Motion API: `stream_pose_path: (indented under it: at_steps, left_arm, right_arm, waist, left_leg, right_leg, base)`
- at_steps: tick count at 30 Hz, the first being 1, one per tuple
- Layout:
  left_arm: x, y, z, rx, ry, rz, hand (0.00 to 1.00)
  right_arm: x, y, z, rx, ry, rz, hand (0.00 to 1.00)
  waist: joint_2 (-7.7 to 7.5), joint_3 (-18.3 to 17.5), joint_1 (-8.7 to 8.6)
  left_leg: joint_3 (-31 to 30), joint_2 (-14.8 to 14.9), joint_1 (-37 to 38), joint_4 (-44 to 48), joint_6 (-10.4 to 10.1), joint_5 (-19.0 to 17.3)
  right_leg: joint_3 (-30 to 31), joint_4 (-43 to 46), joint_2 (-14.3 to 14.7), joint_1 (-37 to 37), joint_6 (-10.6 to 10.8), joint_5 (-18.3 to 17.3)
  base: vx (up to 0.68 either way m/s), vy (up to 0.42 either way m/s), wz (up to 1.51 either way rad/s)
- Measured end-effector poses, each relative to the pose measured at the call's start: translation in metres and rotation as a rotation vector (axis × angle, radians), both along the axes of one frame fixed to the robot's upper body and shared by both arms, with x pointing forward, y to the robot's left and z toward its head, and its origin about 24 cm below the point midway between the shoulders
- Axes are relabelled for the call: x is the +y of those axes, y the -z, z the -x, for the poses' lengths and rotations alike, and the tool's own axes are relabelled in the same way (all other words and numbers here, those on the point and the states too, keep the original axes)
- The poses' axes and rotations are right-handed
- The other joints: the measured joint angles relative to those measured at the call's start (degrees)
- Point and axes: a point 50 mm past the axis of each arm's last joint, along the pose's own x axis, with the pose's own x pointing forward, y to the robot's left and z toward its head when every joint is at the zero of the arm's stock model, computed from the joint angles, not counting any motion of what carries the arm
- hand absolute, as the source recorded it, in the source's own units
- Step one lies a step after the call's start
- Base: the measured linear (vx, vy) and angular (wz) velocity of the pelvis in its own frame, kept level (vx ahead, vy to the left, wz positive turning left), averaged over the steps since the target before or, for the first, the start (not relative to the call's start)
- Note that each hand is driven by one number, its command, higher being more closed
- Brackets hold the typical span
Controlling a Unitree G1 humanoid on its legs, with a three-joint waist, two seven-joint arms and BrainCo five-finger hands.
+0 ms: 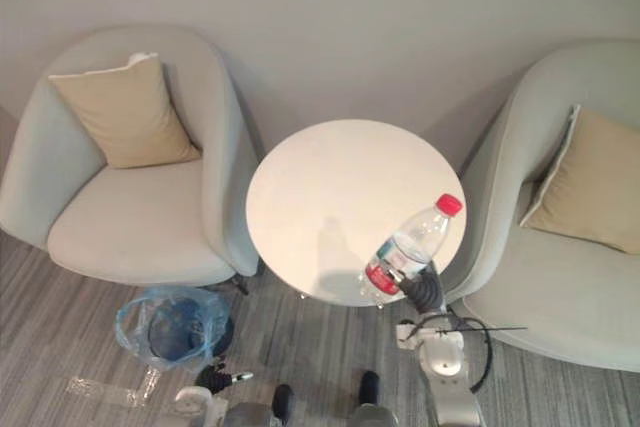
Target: Gather rubbish on tea table into small bin, then transfer packed bag to large trash can.
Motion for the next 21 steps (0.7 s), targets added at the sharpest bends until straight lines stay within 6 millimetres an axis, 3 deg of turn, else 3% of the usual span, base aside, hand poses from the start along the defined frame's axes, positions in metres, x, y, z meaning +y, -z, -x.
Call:
stream_pose_path:
  at_steps: [6, 8, 10, 12, 14, 16, 17, 19, 21]
  left_arm:
    - [-0.008, 0.0, -0.001, -0.008, 0.01, 0.017, 0.0]
    - [-0.01, -0.004, -0.007, -0.041, 0.016, 0.021, 0.0]
    - [-0.011, -0.004, -0.009, -0.048, 0.044, 0.011, 0.0]
    - [-0.014, -0.004, -0.009, -0.039, 0.077, 0.004, 0.0]
    - [-0.019, -0.002, -0.004, -0.025, 0.12, -0.001, 0.0]
    - [-0.026, -0.001, -0.002, -0.019, 0.152, 0.002, 0.0]
    - [-0.024, -0.001, -0.003, -0.014, 0.169, -0.009, 0.0]
    - [-0.014, -0.003, -0.006, -0.027, 0.168, -0.034, 0.0]
    - [-0.014, -0.002, -0.003, -0.021, 0.167, -0.035, 0.0]
  right_arm:
    - [0.007, -0.005, -0.001, -0.025, -0.02, 0.027, 1.0]
    - [0.011, -0.012, -0.009, -0.061, -0.027, 0.026, 1.0]
    - [0.009, -0.012, -0.01, -0.062, -0.012, 0.028, 1.0]
    - [0.006, -0.012, -0.013, -0.06, 0.001, 0.033, 1.0]
    - [0.002, -0.013, -0.012, -0.067, 0.032, 0.037, 1.0]
    - [-0.005, -0.011, -0.011, -0.06, 0.069, 0.044, 1.0]
    - [-0.006, -0.004, -0.011, -0.031, 0.095, 0.029, 1.0]
    - [0.002, 0.013, -0.009, 0.037, 0.109, -0.024, 1.0]
    - [0.02, 0.026, -0.009, 0.095, 0.047, -0.049, 1.0]
  waist:
    - [0.86, -0.2, -0.01]
    - [1.06, -0.3, 0.66]
    - [-0.04, 0.0, 0.01]
    - [0.49, -0.1, -0.46]
    - [0.61, -0.2, -2.06]
    - [1.93, -0.9, -2.43]
    - [1.48, -0.9, -2.2]
    - [-0.85, -0.5, -1.1]
    - [-0.85, -0.8, -0.84]
  left_leg:
    - [-4.0, 0.2, -3.4, 0.4, -1.2, 2.4]
    - [-0.4, -0.9, -10.2, 5.1, -0.9, 5.2]
    - [4.0, -1.3, -10.2, 0.0, 0.4, 10.3]
    - [19.5, 3.0, -8.2, 8.6, 2.8, 2.2]
    - [27.1, 5.0, -3.9, 5.8, 1.1, 1.2]
    - [27.3, 6.0, -0.4, -1.8, -1.5, 2.2]
    - [26.3, 5.8, 0.6, -5.3, -2.3, 2.8]
    - [26.0, 4.8, 0.9, -4.7, -1.6, 2.6]
    - [26.6, 3.6, 1.7, -2.7, -0.3, 1.3]
  right_leg:
    - [-5.7, 0.7, -0.3, -0.2, -0.2, -1.6]
    - [-5.7, 5.4, -1.0, -5.3, -1.6, -4.0]
    - [-8.0, 5.8, -3.0, -6.2, -3.8, -4.1]
    - [-13.4, 7.1, -4.0, -4.9, -3.9, -4.0]
    - [-17.0, 6.7, -4.6, -3.7, -3.2, -3.9]
    - [-19.5, 5.5, -3.2, -3.7, -2.1, -3.1]
    - [-20.4, 4.2, -2.8, -3.4, -1.2, -2.1]
    - [-20.1, 2.0, -3.0, -1.8, -1.0, 0.0]
    - [-19.0, 3.6, -4.9, -1.0, 0.0, 0.0]
  base:
    - [-0.04, -0.038, 0.52]
    - [-0.12, -0.027, 0.73]
    - [-0.14, -0.006, 1.23]
    - [-0.07, -0.035, 1.22]
    - [-0.05, 0.074, 1.15]
    - [-0.06, 0.154, 0.91]
    - [-0.09, 0.158, 0.63]
    - [-0.1, 0.128, 0.19]
    - [-0.05, 0.162, -0.19]
